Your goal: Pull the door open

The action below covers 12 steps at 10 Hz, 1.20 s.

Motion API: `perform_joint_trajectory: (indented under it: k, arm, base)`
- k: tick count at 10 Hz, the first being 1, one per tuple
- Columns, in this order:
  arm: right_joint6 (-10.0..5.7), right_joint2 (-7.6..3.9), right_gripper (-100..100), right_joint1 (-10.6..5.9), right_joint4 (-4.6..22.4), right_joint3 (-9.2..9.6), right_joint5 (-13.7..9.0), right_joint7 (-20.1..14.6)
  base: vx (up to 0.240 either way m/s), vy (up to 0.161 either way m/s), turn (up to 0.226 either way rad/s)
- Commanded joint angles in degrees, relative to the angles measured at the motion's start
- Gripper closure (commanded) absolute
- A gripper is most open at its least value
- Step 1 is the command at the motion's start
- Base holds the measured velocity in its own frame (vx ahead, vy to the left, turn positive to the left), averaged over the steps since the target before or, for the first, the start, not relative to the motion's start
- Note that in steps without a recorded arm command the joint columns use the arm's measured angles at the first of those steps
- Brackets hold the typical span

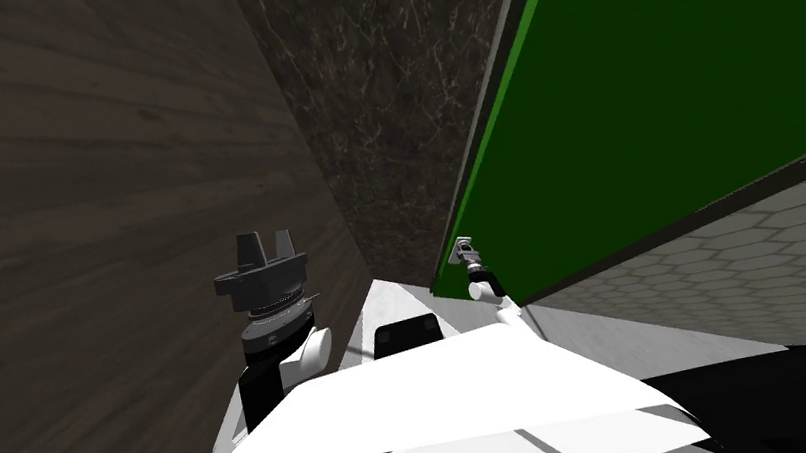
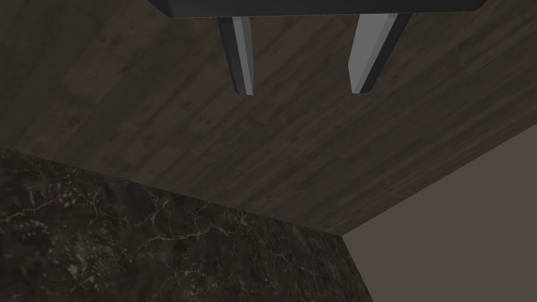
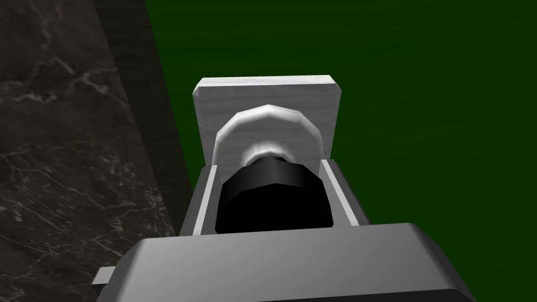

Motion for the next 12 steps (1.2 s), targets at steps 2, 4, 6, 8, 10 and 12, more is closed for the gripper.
perform_joint_trajectory:
  k: [2,4,6,8,10,12]
  arm:
    - [-0.61,-1.41,100,1.03,-0.8,1.69,-0.1,-1.7]
    - [-1.14,-2.87,100,1.93,-1.5,3.15,-0.2,-3.2]
    - [-1.53,-3.93,100,2.59,-2.0,4.23,-0.3,-4.3]
    - [-1.36,-4.02,100,2.70,-1.9,4.28,-0.3,-4.2]
    - [-1.95,-5.19,100,3.54,-2.3,5.56,-0.1,-5.5]
    - [-2.74,-6.57,100,4.31,-2.9,6.74,0.0,-6.7]
  base:
    - [-0.208,-0.063,0.156]
    - [-0.241,-0.058,0.154]
    - [-0.238,-0.035,0.142]
    - [-0.154,-0.025,0.053]
    - [-0.185,-0.028,0.127]
    - [-0.239,-0.084,0.149]
